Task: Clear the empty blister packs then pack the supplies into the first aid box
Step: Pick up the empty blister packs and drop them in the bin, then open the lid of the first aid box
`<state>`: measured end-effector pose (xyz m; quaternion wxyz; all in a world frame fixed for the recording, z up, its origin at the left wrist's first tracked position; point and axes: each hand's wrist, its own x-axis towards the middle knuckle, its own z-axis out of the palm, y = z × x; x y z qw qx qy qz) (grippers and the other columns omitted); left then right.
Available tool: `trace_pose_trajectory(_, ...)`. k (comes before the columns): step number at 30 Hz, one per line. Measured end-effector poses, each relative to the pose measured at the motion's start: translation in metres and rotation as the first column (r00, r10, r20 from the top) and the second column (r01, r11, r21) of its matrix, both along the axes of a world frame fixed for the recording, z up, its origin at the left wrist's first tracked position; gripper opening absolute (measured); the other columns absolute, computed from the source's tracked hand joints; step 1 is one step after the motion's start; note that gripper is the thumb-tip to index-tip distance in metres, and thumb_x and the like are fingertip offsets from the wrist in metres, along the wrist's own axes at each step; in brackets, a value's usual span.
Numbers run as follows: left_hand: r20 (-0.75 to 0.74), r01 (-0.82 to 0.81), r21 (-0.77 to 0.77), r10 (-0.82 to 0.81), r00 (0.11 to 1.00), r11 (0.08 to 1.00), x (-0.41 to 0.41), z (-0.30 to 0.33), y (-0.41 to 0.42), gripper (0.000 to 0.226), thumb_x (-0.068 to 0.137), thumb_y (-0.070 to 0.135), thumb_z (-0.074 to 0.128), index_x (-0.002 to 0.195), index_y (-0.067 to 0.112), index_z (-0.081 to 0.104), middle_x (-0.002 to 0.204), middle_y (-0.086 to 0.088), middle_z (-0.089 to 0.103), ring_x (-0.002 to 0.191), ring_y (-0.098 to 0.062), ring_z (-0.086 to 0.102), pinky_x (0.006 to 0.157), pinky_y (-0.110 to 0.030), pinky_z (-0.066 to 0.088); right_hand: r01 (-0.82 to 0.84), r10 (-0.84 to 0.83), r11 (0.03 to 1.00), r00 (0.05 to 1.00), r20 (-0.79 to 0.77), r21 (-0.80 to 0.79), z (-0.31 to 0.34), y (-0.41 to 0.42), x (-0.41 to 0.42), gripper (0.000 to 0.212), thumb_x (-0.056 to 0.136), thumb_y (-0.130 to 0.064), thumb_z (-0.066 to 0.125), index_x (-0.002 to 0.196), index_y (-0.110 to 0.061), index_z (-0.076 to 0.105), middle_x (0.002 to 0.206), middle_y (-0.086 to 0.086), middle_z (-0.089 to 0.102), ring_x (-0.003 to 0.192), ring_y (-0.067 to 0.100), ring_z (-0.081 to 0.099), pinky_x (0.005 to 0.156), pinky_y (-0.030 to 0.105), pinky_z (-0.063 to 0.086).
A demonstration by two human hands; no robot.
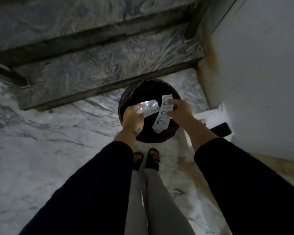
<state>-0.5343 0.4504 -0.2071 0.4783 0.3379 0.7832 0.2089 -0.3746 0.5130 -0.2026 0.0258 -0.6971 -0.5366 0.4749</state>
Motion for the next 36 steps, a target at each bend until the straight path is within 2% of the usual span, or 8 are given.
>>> trace_pose_trajectory(2, 0.005, 0.066, -0.039, -0.066, 0.998, 0.997, 0.0, -0.03, 0.011, 0.042, 0.097, 0.015, 0.053, 0.139, 0.013, 0.048, 0.145, -0.008, 0.048, 0.13, -0.027, 0.049, 0.092, -0.026, 0.04, -0.032, 0.032, 0.999, 0.999, -0.01, -0.023, -0.032, 0.007, -0.004, 0.051, 0.084, -0.009, 0.068, 0.131, -0.02, 0.053, 0.121, 0.005, 0.06, 0.104, 0.021, 0.061, 0.069, 0.01, 0.045)
trace_pose_trajectory(5, 0.022, 0.158, -0.133, -0.157, 0.987, 0.978, -0.005, -0.057, 0.019, 0.046, 0.098, 0.023, 0.052, 0.143, 0.02, 0.043, 0.148, -0.005, 0.045, 0.13, -0.026, 0.049, 0.098, -0.034, 0.046, -0.091, 0.087, 0.99, 0.995, -0.041, -0.105, -0.063, 0.007, -0.009, 0.06, 0.086, -0.008, 0.066, 0.138, -0.024, 0.044, 0.142, 0.005, 0.047, 0.115, 0.026, 0.058, 0.089, 0.033, 0.054)
trace_pose_trajectory(10, 0.083, 0.204, -0.212, -0.19, 0.978, 0.956, -0.017, -0.054, 0.02, 0.042, 0.098, 0.02, 0.052, 0.139, 0.02, 0.046, 0.145, -0.006, 0.048, 0.129, -0.023, 0.049, 0.095, -0.031, 0.046, -0.107, 0.113, 0.981, 0.993, 0.029, -0.164, -0.063, 0.0, -0.008, 0.058, 0.088, -0.013, 0.065, 0.139, -0.023, 0.042, 0.129, 0.009, 0.057, 0.112, 0.029, 0.06, 0.086, 0.032, 0.049)
trace_pose_trajectory(14, 0.041, 0.283, -0.157, -0.28, 0.959, 0.946, -0.017, -0.017, 0.026, 0.039, 0.098, 0.016, 0.052, 0.138, 0.016, 0.048, 0.144, -0.006, 0.049, 0.131, -0.023, 0.048, 0.097, -0.029, 0.043, -0.133, 0.14, 0.981, 0.989, 0.042, -0.138, -0.025, -0.004, -0.006, 0.057, 0.087, -0.011, 0.063, 0.139, -0.024, 0.042, 0.135, 0.01, 0.054, 0.111, 0.026, 0.06, 0.077, 0.027, 0.046)
trace_pose_trajectory(18, -0.034, 0.411, -0.044, -0.412, 0.91, 0.911, -0.007, 0.039, 0.038, 0.033, 0.096, 0.012, 0.054, 0.128, 0.01, 0.057, 0.136, -0.011, 0.056, 0.128, -0.028, 0.052, 0.102, -0.033, 0.046, -0.174, 0.178, 0.984, 0.976, 0.125, -0.047, 0.043, -0.009, 0.005, 0.055, 0.087, -0.012, 0.06, 0.138, -0.023, 0.044, 0.139, 0.01, 0.051, 0.12, 0.028, 0.054, 0.095, 0.033, 0.048)
trace_pose_trajectory(26, -0.191, 0.774, 0.127, -0.75, 0.633, 0.62, 0.068, 0.183, 0.062, 0.038, 0.094, 0.016, 0.056, 0.131, 0.012, 0.054, 0.136, -0.008, 0.057, 0.125, -0.026, 0.053, 0.105, -0.035, 0.043, -0.101, 0.052, 0.98, 0.962, 0.269, 0.172, 0.198, -0.043, 0.066, 0.054, 0.086, -0.017, 0.062, 0.137, -0.022, 0.044, 0.139, 0.01, 0.052, 0.126, 0.028, 0.049, 0.1, 0.031, 0.041)
trace_pose_trajectory(30, -0.29, 0.884, 0.206, -0.837, 0.464, 0.419, 0.135, 0.238, 0.058, 0.04, 0.093, 0.017, 0.055, 0.134, 0.013, 0.053, 0.138, -0.006, 0.056, 0.126, -0.023, 0.053, 0.099, -0.028, 0.041, 0.034, -0.125, 0.961, 0.94, 0.319, 0.274, 0.252, -0.077, 0.119, 0.055, 0.087, -0.014, 0.06, 0.138, -0.024, 0.043, 0.144, 0.009, 0.046, 0.132, 0.027, 0.044, 0.106, 0.034, 0.039)
trace_pose_trajectory(36, -0.367, 0.954, 0.26, -0.899, 0.239, 0.148, 0.243, 0.284, 0.026, 0.04, 0.094, 0.021, 0.057, 0.134, 0.017, 0.054, 0.14, -0.005, 0.055, 0.128, -0.023, 0.052, 0.105, -0.035, 0.043, 0.249, -0.419, 0.874, 0.82, 0.389, 0.417, 0.303, -0.152, 0.204, 0.055, 0.085, -0.016, 0.062, 0.136, -0.025, 0.045, 0.143, 0.007, 0.048, 0.132, 0.027, 0.044, 0.107, 0.036, 0.039)
